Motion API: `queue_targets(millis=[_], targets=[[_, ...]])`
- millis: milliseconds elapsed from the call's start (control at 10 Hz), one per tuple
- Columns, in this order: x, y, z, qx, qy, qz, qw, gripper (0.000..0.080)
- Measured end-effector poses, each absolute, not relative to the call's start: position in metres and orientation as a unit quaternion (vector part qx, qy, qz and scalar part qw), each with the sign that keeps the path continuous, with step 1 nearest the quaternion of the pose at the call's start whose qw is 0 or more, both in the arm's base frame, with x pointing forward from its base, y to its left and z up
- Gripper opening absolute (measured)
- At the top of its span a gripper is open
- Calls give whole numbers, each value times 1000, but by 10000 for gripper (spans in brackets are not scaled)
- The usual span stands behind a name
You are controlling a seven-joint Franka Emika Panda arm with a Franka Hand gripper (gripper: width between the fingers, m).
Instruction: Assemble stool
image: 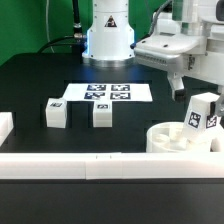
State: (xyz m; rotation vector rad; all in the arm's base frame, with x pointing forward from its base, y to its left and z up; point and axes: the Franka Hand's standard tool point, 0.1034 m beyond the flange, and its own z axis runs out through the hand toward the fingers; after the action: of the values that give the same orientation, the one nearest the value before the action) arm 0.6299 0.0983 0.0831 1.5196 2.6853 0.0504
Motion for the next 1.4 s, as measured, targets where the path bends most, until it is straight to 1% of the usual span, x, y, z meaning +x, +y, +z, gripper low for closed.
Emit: queue_targets(millis=[100,200,500,600,1000,1400], targets=[[630,98,83,493,869,16,28,426],[630,98,83,494,869,16,28,337],[630,97,82,525,850,17,26,337],[629,97,82,571,820,19,25,337],[628,93,81,769,639,30,14,337],[628,98,81,874,482,54,12,337]])
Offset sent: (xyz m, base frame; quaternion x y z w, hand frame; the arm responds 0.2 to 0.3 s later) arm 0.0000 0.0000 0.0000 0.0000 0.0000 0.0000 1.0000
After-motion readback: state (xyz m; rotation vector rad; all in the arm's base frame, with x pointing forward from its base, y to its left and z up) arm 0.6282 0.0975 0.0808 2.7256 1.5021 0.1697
